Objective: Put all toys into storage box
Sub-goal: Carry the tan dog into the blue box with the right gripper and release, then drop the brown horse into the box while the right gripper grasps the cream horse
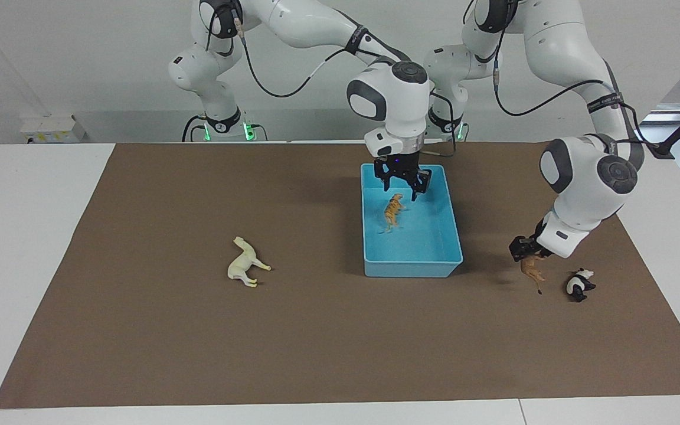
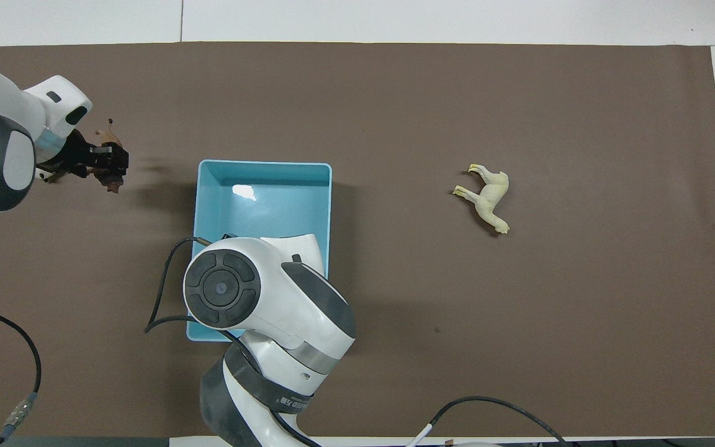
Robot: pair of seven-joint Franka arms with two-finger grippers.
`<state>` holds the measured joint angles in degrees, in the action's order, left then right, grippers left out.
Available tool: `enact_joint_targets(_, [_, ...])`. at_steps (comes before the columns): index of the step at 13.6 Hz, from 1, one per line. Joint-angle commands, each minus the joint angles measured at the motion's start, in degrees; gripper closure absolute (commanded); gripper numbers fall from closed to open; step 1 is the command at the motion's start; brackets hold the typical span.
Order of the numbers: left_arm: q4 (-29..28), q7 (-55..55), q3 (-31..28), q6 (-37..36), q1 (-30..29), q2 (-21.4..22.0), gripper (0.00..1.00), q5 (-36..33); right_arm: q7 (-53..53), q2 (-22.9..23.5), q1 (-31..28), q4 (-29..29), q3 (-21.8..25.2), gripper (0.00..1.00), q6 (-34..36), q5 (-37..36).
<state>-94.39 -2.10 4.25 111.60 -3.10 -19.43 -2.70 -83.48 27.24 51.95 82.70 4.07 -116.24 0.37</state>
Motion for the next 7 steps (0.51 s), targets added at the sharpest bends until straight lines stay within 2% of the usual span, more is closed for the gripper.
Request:
enact_joint_targets(1, [1.84,-7.36,0.58,-7.34,3.43,6.39,0.88,0.24,-1.07,-2.0,-3.68,-2.54,0.06,0.0,5.91,-0.28])
enact_joint_targets(3, [1.67,-15.0,0.58,-11.22,8.78,9.22,0.88,0.24,4.42,-5.25,-10.52,-2.11,-0.03,0.0,9.17,-0.81])
enact_joint_targets(5, [1.49,-25.63,0.67,-11.67,15.46,10.02,0.88,0.24,15.22,-6.23,-16.59,-1.76,0.15,0.0,13.39,-0.99])
enact_joint_targets(6, [0.01,-29.24,0.58,-11.67,18.8,10.72,0.84,0.24,18.06,-6.4,-19.84,-0.71,0.15,0.0,13.32,-1.07])
enact_joint_targets(7, [-2.79,-30.15,0.67,-11.06,20.66,12.2,0.63,0.24,20.35,-6.67,-23.01,0.87,0.15,0.0,12.54,-1.08])
